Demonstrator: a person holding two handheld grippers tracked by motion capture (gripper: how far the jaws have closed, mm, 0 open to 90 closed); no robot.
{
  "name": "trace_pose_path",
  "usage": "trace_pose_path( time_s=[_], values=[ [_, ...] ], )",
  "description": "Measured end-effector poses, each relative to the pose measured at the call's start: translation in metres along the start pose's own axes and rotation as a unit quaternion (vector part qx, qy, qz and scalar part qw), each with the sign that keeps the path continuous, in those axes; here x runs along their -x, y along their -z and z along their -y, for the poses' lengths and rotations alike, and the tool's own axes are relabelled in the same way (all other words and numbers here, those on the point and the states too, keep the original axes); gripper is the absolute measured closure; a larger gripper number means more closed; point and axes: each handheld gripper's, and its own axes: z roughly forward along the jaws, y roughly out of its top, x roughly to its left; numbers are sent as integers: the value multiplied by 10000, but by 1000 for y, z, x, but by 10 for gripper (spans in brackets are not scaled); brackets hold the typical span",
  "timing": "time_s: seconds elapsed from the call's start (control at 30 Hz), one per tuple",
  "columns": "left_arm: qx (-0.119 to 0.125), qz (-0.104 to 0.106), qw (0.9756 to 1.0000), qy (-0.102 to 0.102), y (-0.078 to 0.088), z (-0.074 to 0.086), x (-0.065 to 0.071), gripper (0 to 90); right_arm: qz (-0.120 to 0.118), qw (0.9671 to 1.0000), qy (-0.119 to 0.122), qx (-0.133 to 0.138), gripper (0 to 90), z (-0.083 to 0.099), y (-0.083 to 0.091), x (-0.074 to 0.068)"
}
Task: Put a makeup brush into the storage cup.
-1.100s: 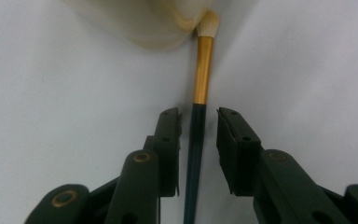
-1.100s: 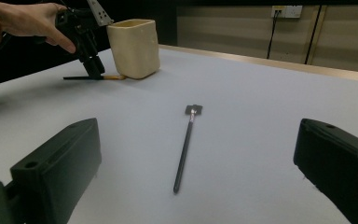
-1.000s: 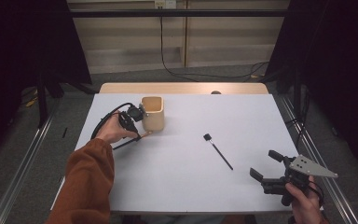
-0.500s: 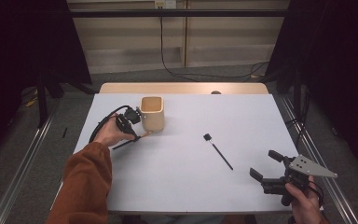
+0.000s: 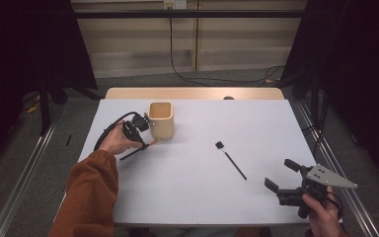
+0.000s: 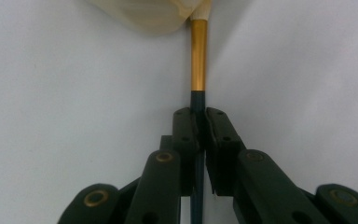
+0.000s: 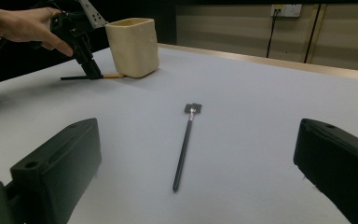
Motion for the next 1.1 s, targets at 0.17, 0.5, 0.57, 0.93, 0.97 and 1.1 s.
trace_pose_path(
  time_s=[0.17, 0.5, 0.57, 0.93, 0.97, 1.1],
  values=[
    [68, 37, 10000, 9, 1, 2, -1, 834, 1, 10000, 4, -18, 0, 0, -1, 0],
    [306, 132, 9993, 178, 4, 3, 0, 834, 10, 10000, -9, -18, 1, 0, -1, 0],
    [291, 143, 9994, 96, 6, 2, 0, 834, 7, 10000, -10, -18, 1, 0, -1, 0],
    [355, 275, 9990, 73, 13, 6, 2, 834, 9, 10000, -2, -35, 1, 0, -1, 0],
    [354, 292, 9989, 77, 13, 6, 2, 834, 13, 10000, -3, -37, 1, 0, -1, 0],
    [392, 325, 9987, 33, 16, 7, 3, 834, 19, 10000, -8, -31, 1, 0, -1, 0]
  ],
)
